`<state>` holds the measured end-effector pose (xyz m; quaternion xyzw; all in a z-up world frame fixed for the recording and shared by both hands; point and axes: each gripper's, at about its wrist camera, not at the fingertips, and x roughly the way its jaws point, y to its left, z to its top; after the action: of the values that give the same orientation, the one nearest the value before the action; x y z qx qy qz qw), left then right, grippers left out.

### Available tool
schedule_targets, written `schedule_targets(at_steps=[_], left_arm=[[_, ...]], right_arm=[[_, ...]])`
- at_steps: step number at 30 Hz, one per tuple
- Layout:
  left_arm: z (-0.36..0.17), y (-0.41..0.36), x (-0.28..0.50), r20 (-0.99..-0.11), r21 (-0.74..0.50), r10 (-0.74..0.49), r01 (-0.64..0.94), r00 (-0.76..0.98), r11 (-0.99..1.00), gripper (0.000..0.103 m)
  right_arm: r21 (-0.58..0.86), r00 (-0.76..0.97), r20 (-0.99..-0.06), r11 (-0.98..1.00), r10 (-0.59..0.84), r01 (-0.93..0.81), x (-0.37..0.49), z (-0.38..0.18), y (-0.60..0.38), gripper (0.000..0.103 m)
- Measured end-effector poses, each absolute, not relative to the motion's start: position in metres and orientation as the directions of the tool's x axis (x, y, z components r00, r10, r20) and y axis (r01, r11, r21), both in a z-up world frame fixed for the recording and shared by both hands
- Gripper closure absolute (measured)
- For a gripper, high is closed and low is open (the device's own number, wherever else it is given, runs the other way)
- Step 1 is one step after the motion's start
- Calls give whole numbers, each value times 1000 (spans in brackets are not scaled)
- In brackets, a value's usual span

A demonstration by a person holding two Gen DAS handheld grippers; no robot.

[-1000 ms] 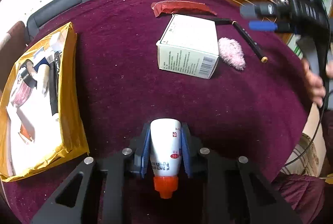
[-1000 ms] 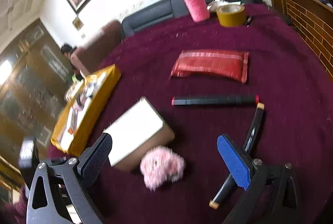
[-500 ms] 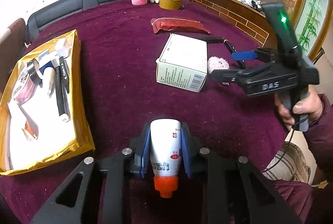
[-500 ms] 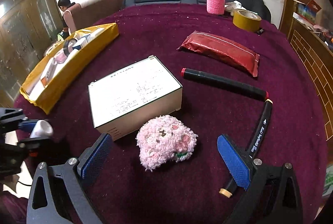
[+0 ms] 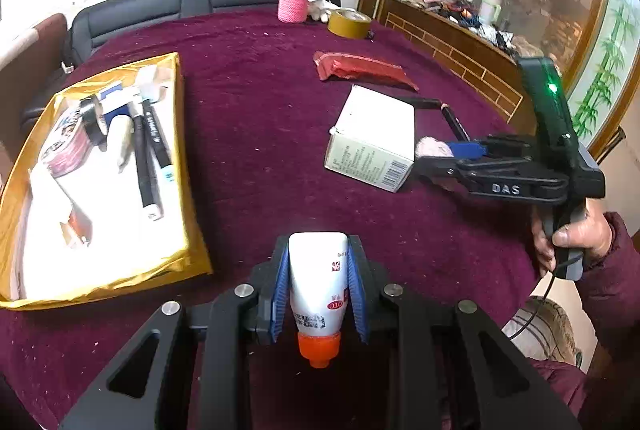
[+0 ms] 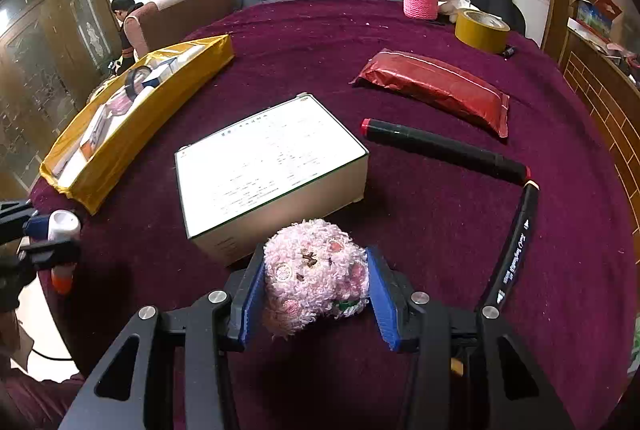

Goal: Organize objects
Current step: 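Lower the tube and plush ball into the tray and open both tools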

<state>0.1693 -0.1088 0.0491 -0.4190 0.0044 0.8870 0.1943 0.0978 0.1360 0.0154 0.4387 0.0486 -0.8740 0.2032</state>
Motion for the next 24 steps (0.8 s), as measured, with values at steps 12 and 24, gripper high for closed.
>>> schedule_targets(at_steps=[12,24], left_arm=[[83,-210,174,-682,-176,219,-134,-698,-975,77],[61,-284,131,-755,-72,13,63,-656,-995,77]], right_arm=[[193,-512,-718,-842,-471,504,104,69,90,52],[261,-330,-714,-672,-617,693,81,80,-56,51]])
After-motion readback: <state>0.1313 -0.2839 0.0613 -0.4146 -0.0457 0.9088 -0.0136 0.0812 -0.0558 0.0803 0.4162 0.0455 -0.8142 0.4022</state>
